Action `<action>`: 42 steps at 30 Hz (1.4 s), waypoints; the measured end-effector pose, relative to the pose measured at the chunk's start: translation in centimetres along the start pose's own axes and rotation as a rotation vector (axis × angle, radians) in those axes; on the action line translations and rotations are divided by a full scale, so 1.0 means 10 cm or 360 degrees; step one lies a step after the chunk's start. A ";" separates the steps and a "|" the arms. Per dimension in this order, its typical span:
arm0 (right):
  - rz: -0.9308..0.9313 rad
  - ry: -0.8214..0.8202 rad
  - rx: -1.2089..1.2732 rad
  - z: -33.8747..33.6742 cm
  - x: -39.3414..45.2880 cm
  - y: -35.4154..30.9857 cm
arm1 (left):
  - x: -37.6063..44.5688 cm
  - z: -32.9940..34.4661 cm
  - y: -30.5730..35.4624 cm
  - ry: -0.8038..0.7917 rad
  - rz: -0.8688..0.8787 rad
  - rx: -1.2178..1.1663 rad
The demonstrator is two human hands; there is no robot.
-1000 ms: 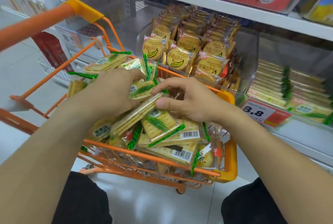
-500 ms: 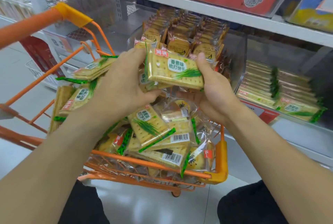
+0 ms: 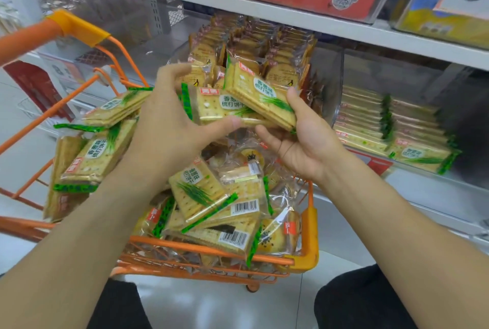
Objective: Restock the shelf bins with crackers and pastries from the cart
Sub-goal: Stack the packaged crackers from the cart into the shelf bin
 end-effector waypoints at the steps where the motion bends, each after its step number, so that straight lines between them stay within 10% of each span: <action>1: -0.0016 0.0011 -0.0019 -0.01 0.01 -0.01 | -0.02 0.06 -0.04 -0.0155 -0.0270 -0.0306; 4: -0.0168 0.0038 -0.0245 -0.03 -0.02 -0.06 | -0.11 0.25 -0.07 -0.0457 -0.0760 -0.1111; 11: -0.0751 0.0049 -0.0782 -0.03 0.00 -0.26 | -0.20 0.30 0.10 -0.0747 -0.0981 -0.1659; 18: -0.1107 0.0070 -0.1201 -0.04 -0.05 -0.37 | -0.25 0.44 -0.02 -0.0491 -0.0863 -0.1159; 27: -0.1736 -0.0233 -0.1811 -0.16 -0.27 -0.70 | -0.21 0.24 0.45 -0.0217 0.0232 -0.0292; 32: -0.1627 -0.0548 -0.2245 -0.22 -0.51 -0.68 | -0.29 0.54 0.80 -0.0379 0.0394 -0.0344; 42: -0.1383 0.0375 -0.2842 -1.21 -0.47 -1.47 | -0.37 1.45 1.39 -0.0744 0.0732 -0.0020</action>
Point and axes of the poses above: each hand's wrist, its own x-axis towards the middle knuckle, its own z-axis out of the palm, y = z × x, the point moved 6 cm from there along x, towards the middle knuckle, and after that the axes turned 12 degrees about y, right-handed, at the moved point
